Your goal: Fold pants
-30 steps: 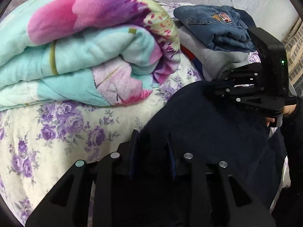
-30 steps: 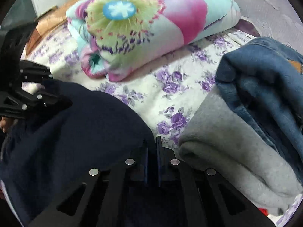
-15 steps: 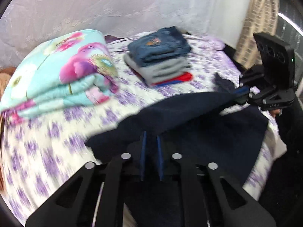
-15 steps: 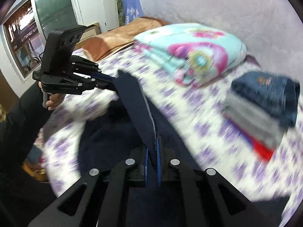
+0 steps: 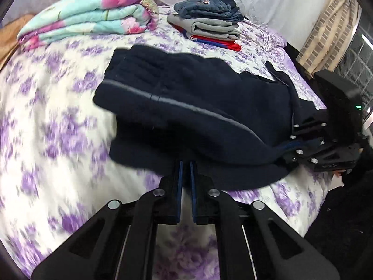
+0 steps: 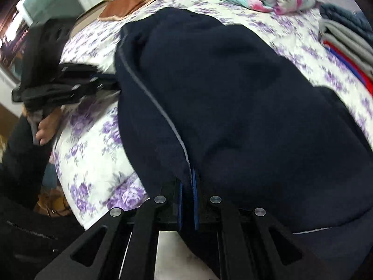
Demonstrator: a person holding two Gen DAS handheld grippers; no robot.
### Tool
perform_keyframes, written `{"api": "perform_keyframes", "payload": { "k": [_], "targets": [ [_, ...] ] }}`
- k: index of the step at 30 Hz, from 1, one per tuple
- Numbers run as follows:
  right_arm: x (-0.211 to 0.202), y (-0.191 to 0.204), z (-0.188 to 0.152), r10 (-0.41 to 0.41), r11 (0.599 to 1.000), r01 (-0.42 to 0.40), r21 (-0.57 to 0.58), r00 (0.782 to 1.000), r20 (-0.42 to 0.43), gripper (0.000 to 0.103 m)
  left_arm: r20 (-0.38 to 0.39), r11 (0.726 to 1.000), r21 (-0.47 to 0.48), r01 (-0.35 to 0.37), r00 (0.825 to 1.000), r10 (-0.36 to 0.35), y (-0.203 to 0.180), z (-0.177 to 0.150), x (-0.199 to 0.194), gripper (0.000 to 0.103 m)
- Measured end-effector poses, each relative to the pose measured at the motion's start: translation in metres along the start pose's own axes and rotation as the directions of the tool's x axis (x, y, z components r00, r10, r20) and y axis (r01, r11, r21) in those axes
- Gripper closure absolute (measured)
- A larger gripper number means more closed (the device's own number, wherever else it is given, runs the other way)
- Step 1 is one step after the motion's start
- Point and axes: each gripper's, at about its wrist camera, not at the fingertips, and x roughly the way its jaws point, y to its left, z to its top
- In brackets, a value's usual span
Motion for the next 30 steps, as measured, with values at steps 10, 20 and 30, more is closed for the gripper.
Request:
{"api": "perform_keyframes", "payload": {
  "k": [10,20,30],
  "targets": [
    [-0.023,0.025,-0.007,-0.019,0.996,0.023,-0.085,0.999,0.045,0.095,0.261,0.995,0.018,0.095,0.961,-0.096,-0.055,0.030,-0.077,0.036],
    [-0.026,0.030,-0.015,0.018,0.997,-0.019,-0.080,1.000,-0.007,0.071,-0.030,0.940,-0.336,0.063,0.997,-0.077,-0.029,0.015,0.043,0.103],
    [0.012,0.033,0.001,0.042,0.998,-0.041,0.043,0.999,-0.026,0.096,-0.027,0.944,-0.329,0.007,0.999,-0.017,-0.038,0.007,0.039,0.102]
  ]
}}
